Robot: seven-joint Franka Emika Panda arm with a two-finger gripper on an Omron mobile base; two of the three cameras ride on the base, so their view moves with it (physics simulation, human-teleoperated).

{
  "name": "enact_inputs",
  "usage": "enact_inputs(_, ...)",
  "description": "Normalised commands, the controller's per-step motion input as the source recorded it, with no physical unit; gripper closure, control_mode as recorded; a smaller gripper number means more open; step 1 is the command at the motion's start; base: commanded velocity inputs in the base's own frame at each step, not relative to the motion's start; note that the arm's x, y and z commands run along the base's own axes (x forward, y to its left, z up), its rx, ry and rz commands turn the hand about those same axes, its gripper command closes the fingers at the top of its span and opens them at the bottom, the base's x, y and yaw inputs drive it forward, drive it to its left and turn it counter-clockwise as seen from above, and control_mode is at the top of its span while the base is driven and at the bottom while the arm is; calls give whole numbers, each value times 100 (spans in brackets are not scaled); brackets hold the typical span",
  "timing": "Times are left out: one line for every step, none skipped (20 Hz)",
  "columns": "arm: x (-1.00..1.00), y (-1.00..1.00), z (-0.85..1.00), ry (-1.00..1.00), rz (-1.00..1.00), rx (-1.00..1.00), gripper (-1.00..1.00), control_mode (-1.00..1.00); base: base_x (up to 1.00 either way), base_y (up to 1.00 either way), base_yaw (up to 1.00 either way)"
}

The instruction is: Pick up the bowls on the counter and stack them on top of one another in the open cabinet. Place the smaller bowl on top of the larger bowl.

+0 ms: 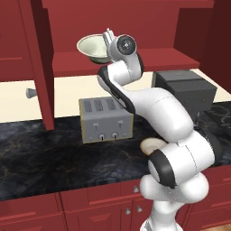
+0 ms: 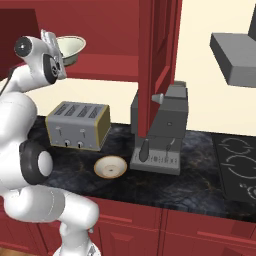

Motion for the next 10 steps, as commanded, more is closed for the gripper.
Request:
enact_inputs(21,13,-17,3,0,0,-100,-100,0,0,0)
enact_inputs(19,13,-16,2,0,0,-100,-100,0,0,0)
enact_inputs(19,9,-14,3,0,0,-100,-100,0,0,0)
enact_inputs(15,4,-12,1,0,0,-100,-100,0,0,0)
enact_inputs(15,3,-11,1,0,0,-100,-100,0,0,0)
enact_inputs(16,1,-9,0,0,1,-100,-100,0,0,0)
enact_inputs(15,1,-6,0,0,0,-100,-100,0,0,0)
enact_inputs(19,0,0,0,0,0,-100,-100,0,0,0)
enact_inputs(16,0,0,0,0,0,-100,-100,0,0,0)
enact_inputs(16,0,0,0,0,0,-100,-100,0,0,0)
